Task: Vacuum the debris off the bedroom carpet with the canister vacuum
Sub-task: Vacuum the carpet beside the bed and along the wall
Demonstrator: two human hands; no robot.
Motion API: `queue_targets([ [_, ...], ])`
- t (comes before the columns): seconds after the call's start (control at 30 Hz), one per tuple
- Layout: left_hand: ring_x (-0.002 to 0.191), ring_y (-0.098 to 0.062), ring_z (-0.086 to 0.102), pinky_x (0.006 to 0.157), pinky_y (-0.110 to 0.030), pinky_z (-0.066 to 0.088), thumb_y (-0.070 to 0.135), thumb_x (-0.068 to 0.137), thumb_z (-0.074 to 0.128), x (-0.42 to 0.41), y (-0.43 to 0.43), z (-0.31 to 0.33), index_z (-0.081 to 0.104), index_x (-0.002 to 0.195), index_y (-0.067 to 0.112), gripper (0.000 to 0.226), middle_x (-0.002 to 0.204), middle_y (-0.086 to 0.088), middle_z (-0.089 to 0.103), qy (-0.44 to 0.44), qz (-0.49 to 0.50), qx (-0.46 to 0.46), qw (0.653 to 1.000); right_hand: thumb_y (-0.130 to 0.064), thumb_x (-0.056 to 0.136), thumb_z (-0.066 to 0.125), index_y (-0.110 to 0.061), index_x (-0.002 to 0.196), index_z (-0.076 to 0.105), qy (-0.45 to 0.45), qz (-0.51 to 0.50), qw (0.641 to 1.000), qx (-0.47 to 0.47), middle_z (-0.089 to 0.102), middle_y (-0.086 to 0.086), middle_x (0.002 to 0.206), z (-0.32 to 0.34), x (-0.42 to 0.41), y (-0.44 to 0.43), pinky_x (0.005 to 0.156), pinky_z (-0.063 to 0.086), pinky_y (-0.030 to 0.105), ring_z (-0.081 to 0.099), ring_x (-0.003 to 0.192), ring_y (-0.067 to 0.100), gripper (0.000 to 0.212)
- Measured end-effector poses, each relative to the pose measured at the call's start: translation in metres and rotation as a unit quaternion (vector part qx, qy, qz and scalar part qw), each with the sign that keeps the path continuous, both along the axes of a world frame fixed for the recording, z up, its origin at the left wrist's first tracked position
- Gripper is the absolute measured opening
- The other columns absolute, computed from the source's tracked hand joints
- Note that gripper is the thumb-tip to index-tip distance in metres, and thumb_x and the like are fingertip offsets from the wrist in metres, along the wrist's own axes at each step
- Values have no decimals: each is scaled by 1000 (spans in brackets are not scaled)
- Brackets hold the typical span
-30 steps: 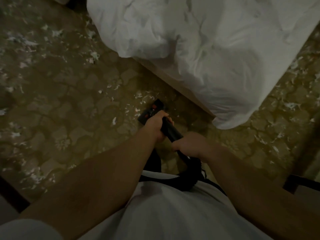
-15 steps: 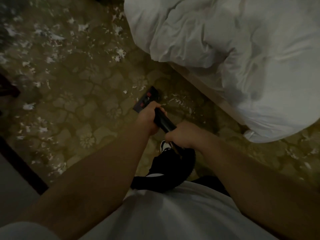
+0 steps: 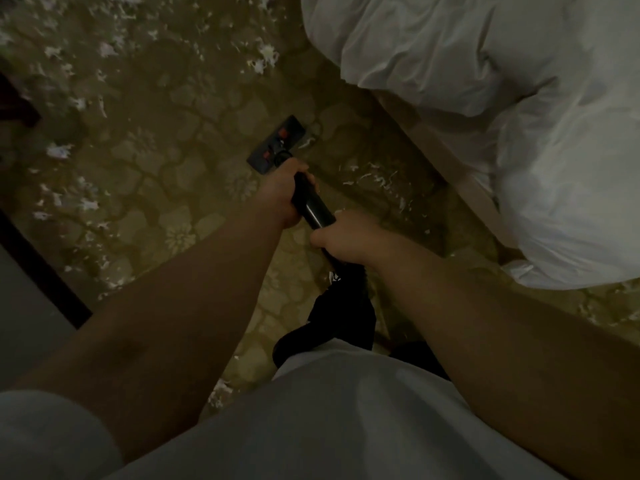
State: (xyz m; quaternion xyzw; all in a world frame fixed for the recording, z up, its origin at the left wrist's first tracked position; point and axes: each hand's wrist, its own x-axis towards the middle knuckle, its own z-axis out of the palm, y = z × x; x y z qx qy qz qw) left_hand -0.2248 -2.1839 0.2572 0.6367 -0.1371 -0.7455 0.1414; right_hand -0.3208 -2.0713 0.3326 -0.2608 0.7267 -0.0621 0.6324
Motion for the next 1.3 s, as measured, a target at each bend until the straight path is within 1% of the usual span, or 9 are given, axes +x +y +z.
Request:
queue_targets([
  [0.13,57,-17,56,56,-29,52,8,88,60,6,16,5,56,88,8,4,70,-5,56,-5,6,7,1000,-38,81,77,-10,117,66,-9,11,1000,20,72,12,100,2,3,13,76,62,40,73,86,29,46],
  [0.23,57,-17,56,57,-30,51,8,86,59,9,36,8,56,82,8,6,70,-6,56,2,5,15,1000,-40,68,76,-10,110,66,-46,-2,998,40,75,17,101,8,2,33,84,63,47,76,89,33,53],
  [0.37,54,-17,56,52,-27,52,12,88,60,13,68,8,54,83,9,8,72,-6,55,15,-2,49,999,-29,79,76,-8,103,69,-69,-13,996,58,76,15,87,13,-1,64,72,62,42,76,78,31,33],
  [0.53,55,-18,55,54,-28,53,10,90,60,-2,102,16,54,86,8,7,66,-5,55,15,7,86,996,-24,84,76,-7,93,67,-84,-41,994,64,70,10,70,23,-10,98,56,53,30,69,61,23,21],
  [0.77,53,-17,52,49,-26,52,7,92,57,-45,148,26,52,77,8,16,66,-5,51,17,-21,103,994,-35,80,76,-12,93,72,-32,-38,997,59,78,15,86,39,-41,149,73,61,45,77,82,36,27],
  [0.9,51,-18,54,50,-27,51,8,91,58,-72,180,31,52,78,8,14,64,-6,52,18,-66,101,992,-32,83,75,-10,86,69,-28,-71,995,56,69,9,78,44,-59,188,65,48,35,65,70,26,23],
  [1.13,55,-18,52,53,-29,51,9,93,57,-130,264,38,51,83,9,12,62,-5,52,25,-156,103,982,-32,83,73,-14,88,70,-16,-145,987,61,69,6,77,49,-97,282,59,47,29,64,65,21,19],
  [1.23,58,-19,53,59,-33,50,10,93,58,-157,312,39,52,80,8,14,62,-5,53,28,-204,102,973,-29,85,72,-11,94,71,-12,-187,980,60,76,12,89,54,-113,332,64,52,31,73,77,28,20],
  [1.3,59,-19,53,62,-34,50,10,94,57,-175,347,40,53,81,8,13,61,-5,53,31,-234,101,966,-26,85,71,-9,100,71,-7,-227,972,64,78,18,98,56,-123,369,75,60,39,77,92,36,23],
])
